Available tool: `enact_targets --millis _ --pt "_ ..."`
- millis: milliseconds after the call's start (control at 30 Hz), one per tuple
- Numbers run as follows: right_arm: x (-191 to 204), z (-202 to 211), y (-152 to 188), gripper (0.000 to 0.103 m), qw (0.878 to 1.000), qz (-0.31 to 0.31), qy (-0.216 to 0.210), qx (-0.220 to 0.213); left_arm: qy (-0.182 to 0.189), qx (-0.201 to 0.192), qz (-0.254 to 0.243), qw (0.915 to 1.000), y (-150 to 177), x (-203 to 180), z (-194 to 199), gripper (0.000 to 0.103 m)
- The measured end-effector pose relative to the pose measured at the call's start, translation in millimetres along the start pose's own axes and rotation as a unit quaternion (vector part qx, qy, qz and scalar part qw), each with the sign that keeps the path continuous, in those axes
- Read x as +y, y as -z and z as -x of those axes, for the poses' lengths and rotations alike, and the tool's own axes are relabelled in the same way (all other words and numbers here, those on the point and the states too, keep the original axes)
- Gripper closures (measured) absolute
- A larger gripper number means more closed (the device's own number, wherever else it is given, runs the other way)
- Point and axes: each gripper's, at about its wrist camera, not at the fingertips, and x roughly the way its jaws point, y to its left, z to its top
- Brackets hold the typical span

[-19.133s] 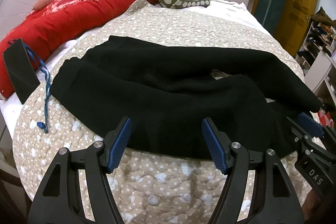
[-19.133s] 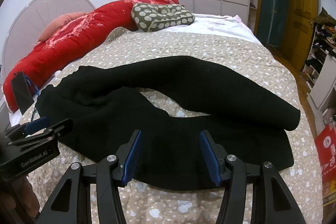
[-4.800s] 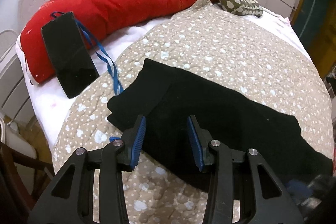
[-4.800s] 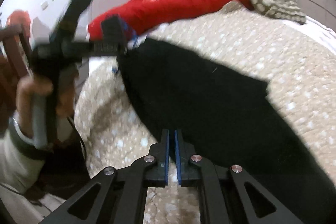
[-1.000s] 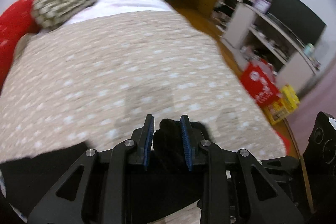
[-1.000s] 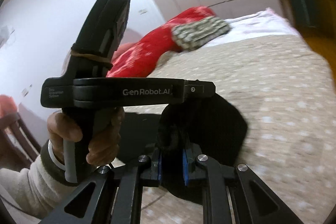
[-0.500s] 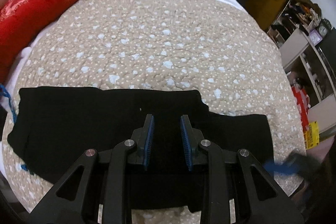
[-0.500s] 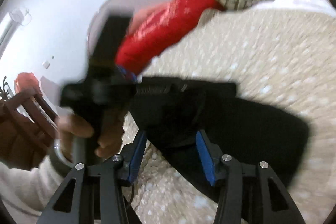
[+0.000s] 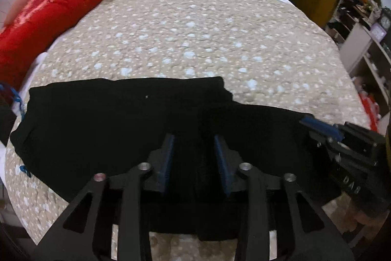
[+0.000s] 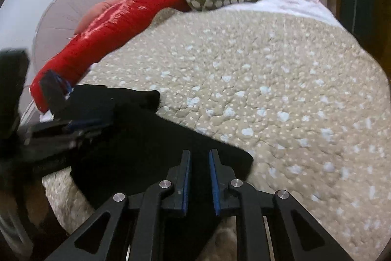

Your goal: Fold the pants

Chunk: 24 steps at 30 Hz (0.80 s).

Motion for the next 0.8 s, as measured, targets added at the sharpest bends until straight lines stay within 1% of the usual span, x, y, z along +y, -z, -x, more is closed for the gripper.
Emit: enact_targets --millis 67,167,233,300,367,500,600,700,800 --pt "2.3 -6.4 -7.8 0.089 1.000 -0.001 0.000 0.001 0.001 -0.007 0.000 1.0000 2.4 1.4 -1.1 0.067" --pt "6.3 1.7 -11.8 0.089 1.000 0.002 -0.003 0.002 0.012 -0.003 0.019 0.9998 2.2 9.9 -1.4 0.060" --pt "8.4 21.8 -5.5 0.089 1.000 0.008 -0.008 -0.007 0.019 -0.002 0.026 0.9995 2.9 12.6 -1.3 0.060" --pt "14.7 38.9 4.0 0.089 0.999 0.019 -0.019 -0.017 0.016 -0.005 0.023 0.9996 4.5 10.9 0.2 0.060" --pt "23.2 50.8 15.3 0.089 0.999 0.036 -0.031 -0.019 0.012 -0.007 0.020 0.9997 6.2 9.0 1.7 0.060" --pt "33.8 53.5 39.4 0.088 0.998 0.058 -0.026 0.000 0.013 -0.009 0.019 0.9997 7.8 9.8 2.2 0.058" --pt "30.9 42.8 52.2 0.088 0.999 0.044 -0.025 0.018 0.012 -0.010 0.022 0.9996 9.3 10.2 3.1 0.058" --pt "35.5 45.9 53.2 0.088 0.998 0.053 -0.023 0.020 0.011 -0.010 0.023 0.9996 10.6 10.2 4.4 0.058" --pt "38.8 54.2 47.2 0.089 0.998 0.063 -0.020 0.017 0.012 -0.011 0.024 0.9996 11.7 10.9 5.0 0.058"
